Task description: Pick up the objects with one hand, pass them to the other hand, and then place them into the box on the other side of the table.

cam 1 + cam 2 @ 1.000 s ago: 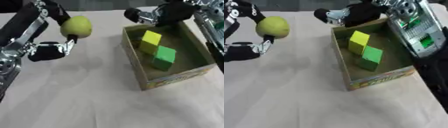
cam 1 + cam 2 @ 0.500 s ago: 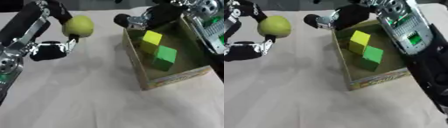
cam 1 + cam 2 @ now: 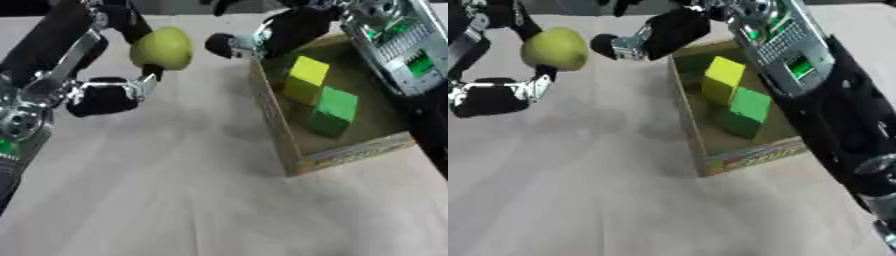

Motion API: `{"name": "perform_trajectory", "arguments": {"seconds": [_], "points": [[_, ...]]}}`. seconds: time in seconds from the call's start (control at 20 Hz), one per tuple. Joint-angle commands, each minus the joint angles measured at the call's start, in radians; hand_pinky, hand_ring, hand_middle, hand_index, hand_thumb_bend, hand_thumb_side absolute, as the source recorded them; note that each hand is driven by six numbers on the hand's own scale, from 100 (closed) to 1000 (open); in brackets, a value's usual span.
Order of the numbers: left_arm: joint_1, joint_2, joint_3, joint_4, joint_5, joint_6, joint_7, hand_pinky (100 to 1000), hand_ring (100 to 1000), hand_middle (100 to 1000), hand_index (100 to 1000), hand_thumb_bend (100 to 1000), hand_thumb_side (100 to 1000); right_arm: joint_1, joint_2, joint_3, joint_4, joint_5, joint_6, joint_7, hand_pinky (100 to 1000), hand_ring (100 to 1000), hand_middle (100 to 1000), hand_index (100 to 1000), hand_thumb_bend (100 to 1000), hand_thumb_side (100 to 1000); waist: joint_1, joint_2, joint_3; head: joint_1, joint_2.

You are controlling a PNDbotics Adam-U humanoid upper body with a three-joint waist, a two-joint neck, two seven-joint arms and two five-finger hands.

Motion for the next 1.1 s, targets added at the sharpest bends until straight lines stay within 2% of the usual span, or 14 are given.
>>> {"name": "perform_trajectory", "arguments": {"seconds": [0.05,0.65,1.1], "points": [[-0.018,0.007,0.005,-0.011,-0.017,-0.012,0.004,680,542,461,554,100,100,-0.028,0.003,0.0,0.014,0.011,0.005,0.008,919,795,803,855,364,471,-0.012,-0.047,0.0,0.004,0.006],[-0.021,0.002,0.004,-0.014,-0.076,-0.039,0.025,674,544,462,557,100,100,-0.048,0.045,0.024,0.065,-0.007,0.052,0.045,918,785,797,855,335,497,-0.014,-0.051,0.002,0.003,0.009],[-0.025,-0.003,0.003,-0.015,-0.117,-0.038,0.035,670,544,461,557,100,100,-0.05,0.053,0.027,0.073,-0.097,0.122,0.084,924,778,799,864,313,543,-0.013,-0.049,0.006,0.003,0.005]]}}
